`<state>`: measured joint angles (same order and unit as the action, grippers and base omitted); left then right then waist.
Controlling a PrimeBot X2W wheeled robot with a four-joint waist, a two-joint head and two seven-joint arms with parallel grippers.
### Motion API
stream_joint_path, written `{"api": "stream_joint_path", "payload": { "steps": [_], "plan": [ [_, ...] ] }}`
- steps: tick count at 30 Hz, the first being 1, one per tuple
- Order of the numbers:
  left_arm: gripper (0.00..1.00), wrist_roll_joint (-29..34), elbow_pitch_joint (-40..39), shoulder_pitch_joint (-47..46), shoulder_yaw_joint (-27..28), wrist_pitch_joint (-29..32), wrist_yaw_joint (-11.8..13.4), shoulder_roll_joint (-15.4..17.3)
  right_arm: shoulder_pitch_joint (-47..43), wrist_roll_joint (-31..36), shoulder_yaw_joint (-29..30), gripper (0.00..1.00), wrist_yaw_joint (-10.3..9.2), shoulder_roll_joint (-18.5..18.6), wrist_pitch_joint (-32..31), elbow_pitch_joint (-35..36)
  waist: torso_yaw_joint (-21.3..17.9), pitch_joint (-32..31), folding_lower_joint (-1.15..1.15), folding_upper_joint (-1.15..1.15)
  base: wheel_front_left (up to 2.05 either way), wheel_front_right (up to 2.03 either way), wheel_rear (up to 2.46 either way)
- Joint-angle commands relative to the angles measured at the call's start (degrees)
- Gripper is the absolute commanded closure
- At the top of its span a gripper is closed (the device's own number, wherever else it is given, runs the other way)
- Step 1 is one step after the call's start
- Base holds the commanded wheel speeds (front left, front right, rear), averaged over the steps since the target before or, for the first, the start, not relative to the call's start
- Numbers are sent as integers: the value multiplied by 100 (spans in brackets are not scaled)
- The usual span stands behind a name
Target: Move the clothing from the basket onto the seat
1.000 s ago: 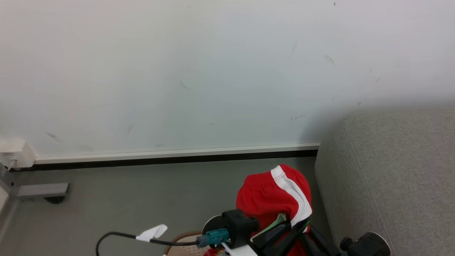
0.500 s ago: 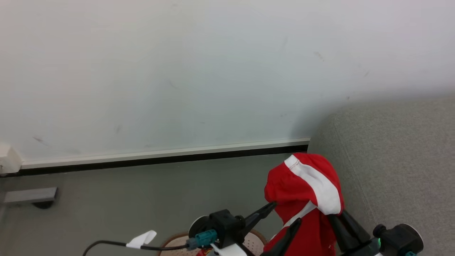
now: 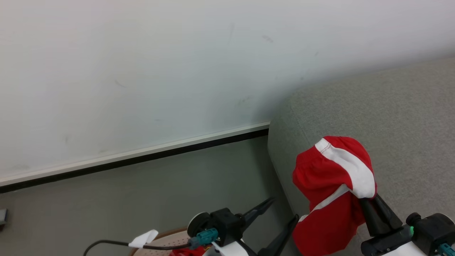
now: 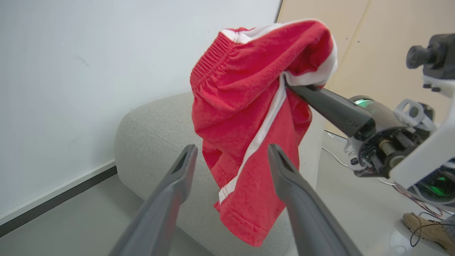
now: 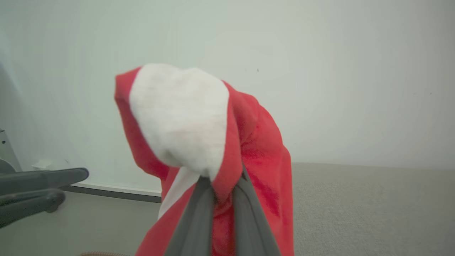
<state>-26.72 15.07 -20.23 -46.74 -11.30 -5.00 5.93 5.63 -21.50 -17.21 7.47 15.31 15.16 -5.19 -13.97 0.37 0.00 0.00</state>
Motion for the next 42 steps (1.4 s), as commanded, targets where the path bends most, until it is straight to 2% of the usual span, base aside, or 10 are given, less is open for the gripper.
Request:
{"api": "stream_joint_path", "payload": {
  "steps": [1,9,18,25,32,38,42],
  "plan": [
    [0,22,31,-80,-4,-41,5,-5,-10,2,54,100,5,47,-2,52,-198,110,0,0,0,0,0],
    [0,61,112,-237,-65,-83,-11,-15,0,26,318,100,5,42,-2,202,-602,388,0,0,0,0,0],
    [0,119,152,-477,-132,-33,-36,24,91,47,520,100,5,-27,-2,312,-749,708,0,0,0,0,0],
    [0,231,89,-789,-195,99,-57,102,400,37,841,100,5,-106,-2,414,-646,1212,0,0,0,0,0],
    [0,395,-9,-1313,-196,271,-88,243,1295,122,1380,100,5,-57,-1,428,-399,2005,0,0,0,0,0],
    [0,518,-134,-1715,-220,409,-103,345,2277,245,1775,100,5,132,-2,225,-144,2635,0,0,0,0,0],
    [0,612,-234,-1978,-200,479,-112,402,3052,176,1932,100,4,401,-2,-83,-21,3018,0,0,0,0,0]
  ]
}}
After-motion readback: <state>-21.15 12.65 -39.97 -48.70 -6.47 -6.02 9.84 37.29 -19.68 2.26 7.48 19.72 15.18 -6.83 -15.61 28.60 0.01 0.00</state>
